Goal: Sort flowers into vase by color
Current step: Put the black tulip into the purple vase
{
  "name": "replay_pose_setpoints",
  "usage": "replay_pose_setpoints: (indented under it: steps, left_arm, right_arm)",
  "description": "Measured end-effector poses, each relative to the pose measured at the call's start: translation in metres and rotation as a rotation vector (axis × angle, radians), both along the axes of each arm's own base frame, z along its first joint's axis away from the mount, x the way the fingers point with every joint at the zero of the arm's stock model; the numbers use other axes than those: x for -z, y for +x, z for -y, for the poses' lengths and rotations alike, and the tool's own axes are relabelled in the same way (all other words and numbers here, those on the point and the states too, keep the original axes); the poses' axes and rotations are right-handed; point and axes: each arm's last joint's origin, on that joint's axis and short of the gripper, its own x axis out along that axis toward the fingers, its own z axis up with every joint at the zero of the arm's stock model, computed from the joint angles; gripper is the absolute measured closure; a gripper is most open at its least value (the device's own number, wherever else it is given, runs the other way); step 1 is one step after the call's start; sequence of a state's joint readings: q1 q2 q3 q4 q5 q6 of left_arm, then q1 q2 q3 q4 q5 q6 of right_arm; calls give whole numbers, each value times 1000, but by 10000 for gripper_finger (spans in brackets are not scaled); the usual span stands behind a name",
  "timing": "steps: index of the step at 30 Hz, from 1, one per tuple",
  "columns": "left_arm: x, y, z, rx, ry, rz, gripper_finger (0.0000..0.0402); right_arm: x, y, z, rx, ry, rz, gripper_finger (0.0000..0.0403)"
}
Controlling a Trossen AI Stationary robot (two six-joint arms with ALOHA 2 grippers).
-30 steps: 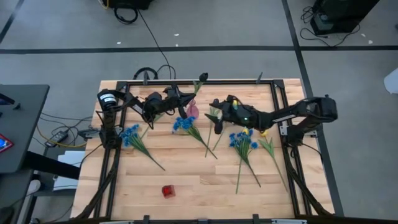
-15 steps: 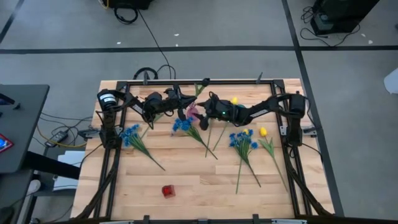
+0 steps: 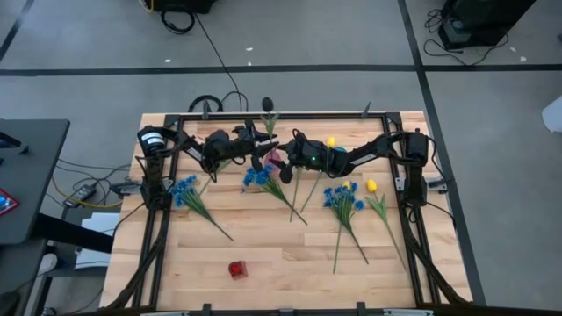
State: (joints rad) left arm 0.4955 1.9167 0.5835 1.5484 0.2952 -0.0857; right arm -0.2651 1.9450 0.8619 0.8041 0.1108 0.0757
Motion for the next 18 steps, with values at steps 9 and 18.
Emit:
replay_pose_setpoints:
  steps: [9,18]
  left_arm:
    - [-8,-9,-11,91,-68,-76,235]
    - [-25,-41,-1,5,-8,-135,221]
  right_arm:
    - [2,-1,0,1,5,-18,122]
    - [2,0,0,3,4,-17,122]
